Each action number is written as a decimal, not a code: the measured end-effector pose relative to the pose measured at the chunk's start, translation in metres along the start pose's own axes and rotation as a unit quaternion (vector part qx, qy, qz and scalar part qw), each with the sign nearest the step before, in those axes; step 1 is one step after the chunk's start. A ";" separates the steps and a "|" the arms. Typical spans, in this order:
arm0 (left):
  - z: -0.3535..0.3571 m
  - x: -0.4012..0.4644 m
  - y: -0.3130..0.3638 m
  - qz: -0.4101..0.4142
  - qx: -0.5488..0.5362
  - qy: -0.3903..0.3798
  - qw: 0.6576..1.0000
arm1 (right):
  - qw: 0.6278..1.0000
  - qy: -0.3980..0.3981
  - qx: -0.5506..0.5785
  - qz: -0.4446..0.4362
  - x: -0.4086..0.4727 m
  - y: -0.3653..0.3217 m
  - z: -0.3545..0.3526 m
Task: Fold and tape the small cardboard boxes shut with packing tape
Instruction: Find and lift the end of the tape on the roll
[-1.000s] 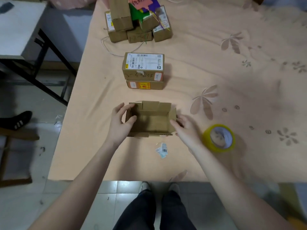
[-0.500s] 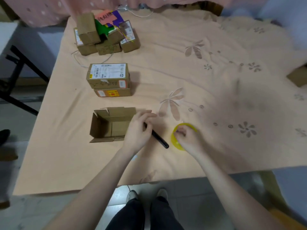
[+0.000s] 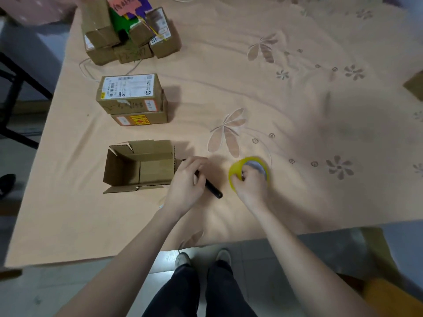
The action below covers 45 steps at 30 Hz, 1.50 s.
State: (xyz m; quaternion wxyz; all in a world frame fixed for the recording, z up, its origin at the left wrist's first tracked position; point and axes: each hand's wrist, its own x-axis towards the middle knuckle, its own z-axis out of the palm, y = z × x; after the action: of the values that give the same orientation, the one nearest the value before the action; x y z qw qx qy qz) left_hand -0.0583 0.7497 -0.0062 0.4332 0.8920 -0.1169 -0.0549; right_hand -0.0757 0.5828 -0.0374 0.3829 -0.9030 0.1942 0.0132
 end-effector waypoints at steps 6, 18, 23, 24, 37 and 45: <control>-0.031 0.019 0.031 -0.066 -0.117 -0.013 0.991 | 0.979 -0.072 0.174 -0.071 -0.021 -0.025 -0.058; -0.101 0.027 0.081 -0.011 -0.175 0.024 0.984 | 0.958 -0.126 0.188 -0.176 -0.042 -0.093 -0.079; -0.119 0.022 0.081 0.015 -0.171 0.036 0.984 | 0.944 -0.160 0.226 -0.179 -0.047 -0.114 -0.078; -0.121 0.021 0.081 0.015 -0.164 0.042 0.986 | 0.939 -0.171 0.242 -0.174 -0.048 -0.119 -0.078; -0.148 -0.002 0.076 -0.049 -0.162 0.153 0.974 | 0.960 -0.185 0.158 -0.136 -0.058 -0.178 -0.063; -0.148 -0.025 0.057 -0.094 -0.125 0.207 0.966 | 0.959 -0.248 0.125 -0.054 -0.070 -0.168 -0.032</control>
State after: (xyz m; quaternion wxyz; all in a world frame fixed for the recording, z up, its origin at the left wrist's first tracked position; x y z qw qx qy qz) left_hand -0.0626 0.8344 0.1298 0.5493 0.8294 0.0674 0.0762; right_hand -0.0838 0.6902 0.1124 0.5292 -0.8254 0.0446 0.1916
